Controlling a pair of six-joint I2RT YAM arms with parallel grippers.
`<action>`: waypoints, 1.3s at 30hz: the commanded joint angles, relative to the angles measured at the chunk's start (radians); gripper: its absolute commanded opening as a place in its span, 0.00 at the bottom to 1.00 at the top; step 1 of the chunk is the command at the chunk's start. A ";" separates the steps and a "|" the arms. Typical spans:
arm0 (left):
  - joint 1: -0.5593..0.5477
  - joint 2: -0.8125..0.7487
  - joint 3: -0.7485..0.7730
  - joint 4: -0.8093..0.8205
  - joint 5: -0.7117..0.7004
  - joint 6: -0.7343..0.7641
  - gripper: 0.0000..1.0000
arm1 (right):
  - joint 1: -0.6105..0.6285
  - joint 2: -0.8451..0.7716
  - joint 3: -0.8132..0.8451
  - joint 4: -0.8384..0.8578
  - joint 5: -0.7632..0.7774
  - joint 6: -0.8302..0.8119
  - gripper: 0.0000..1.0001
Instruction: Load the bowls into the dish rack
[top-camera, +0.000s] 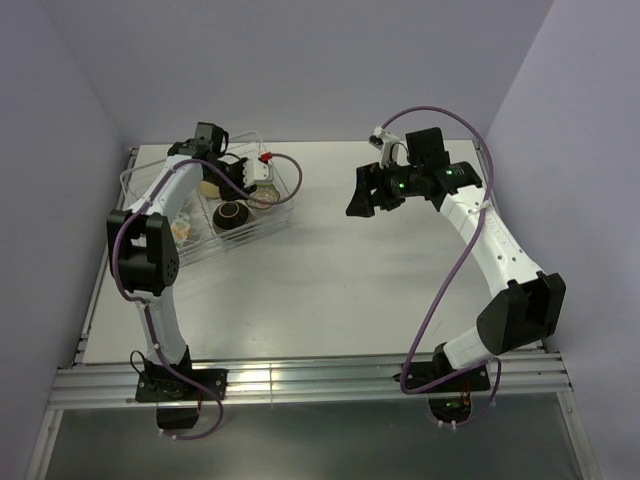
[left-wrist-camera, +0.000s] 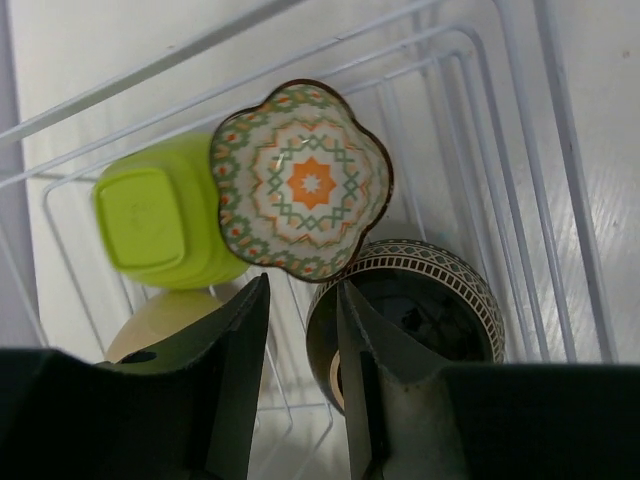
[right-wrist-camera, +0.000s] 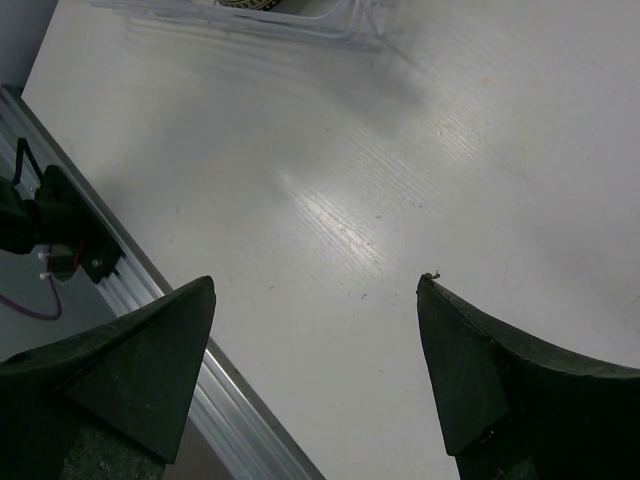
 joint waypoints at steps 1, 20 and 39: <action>-0.001 0.032 0.046 -0.088 0.070 0.189 0.38 | -0.014 0.003 0.009 -0.009 -0.004 -0.023 0.88; -0.049 0.113 0.006 -0.061 -0.013 0.268 0.39 | -0.026 0.015 -0.008 -0.009 -0.011 -0.025 0.88; -0.075 0.139 -0.021 -0.070 -0.027 0.239 0.04 | -0.039 0.021 -0.014 -0.004 -0.025 -0.019 0.88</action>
